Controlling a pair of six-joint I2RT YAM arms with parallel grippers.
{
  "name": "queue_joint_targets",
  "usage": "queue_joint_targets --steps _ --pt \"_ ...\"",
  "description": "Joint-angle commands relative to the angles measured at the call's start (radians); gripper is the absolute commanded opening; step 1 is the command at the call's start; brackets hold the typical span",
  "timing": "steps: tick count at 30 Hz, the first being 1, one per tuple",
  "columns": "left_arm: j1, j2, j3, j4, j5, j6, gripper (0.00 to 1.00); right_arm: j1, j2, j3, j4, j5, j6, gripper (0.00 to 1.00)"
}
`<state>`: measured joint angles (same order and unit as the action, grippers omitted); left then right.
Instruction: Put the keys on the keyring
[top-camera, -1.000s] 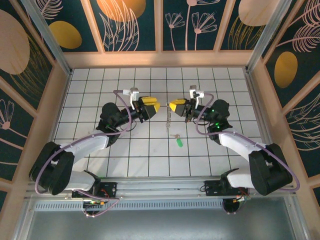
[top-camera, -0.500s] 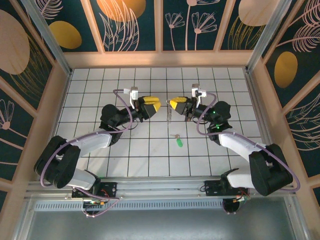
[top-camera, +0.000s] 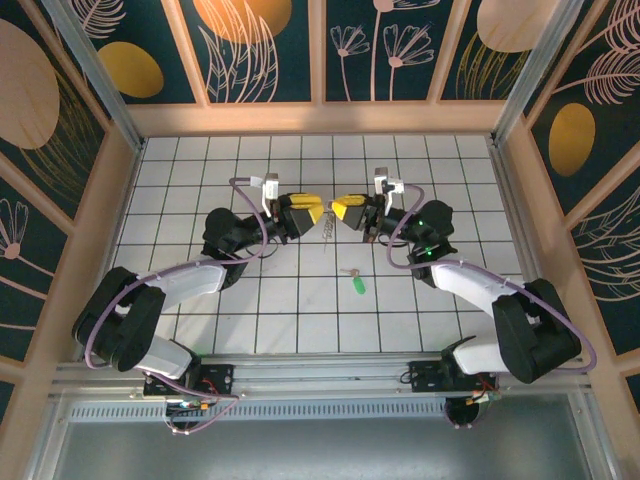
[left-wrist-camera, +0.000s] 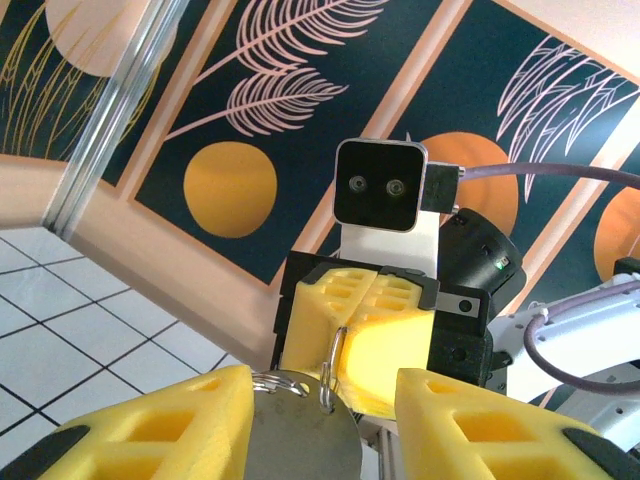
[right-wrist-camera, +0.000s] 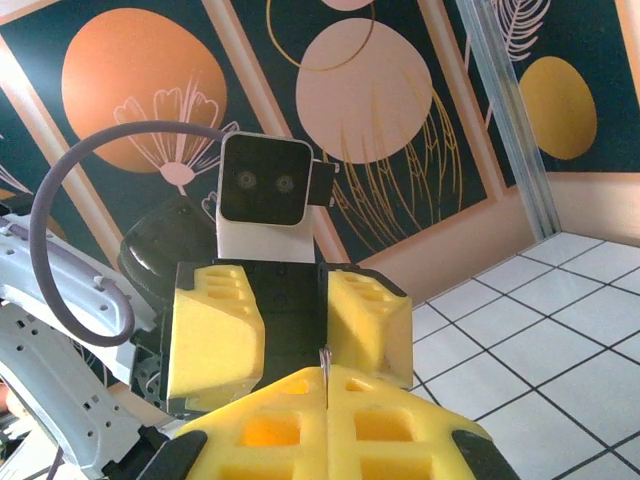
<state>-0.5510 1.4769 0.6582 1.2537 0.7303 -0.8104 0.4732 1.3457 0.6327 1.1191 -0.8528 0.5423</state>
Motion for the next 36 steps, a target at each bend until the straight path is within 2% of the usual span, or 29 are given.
queue_joint_targets --steps 1,10,19,36 --pt "-0.007 0.003 0.024 0.055 0.026 -0.009 0.41 0.012 0.010 0.036 0.059 0.008 0.013 0.00" --pt "-0.010 0.006 0.030 0.056 0.029 -0.010 0.38 0.026 0.021 0.047 0.054 0.004 0.009 0.00" --pt "-0.018 0.019 0.031 0.062 0.035 -0.009 0.24 0.027 0.024 0.047 0.052 0.004 0.006 0.00" --pt "-0.023 0.043 0.050 0.062 0.038 -0.005 0.15 0.032 0.024 0.045 0.035 -0.015 -0.003 0.00"
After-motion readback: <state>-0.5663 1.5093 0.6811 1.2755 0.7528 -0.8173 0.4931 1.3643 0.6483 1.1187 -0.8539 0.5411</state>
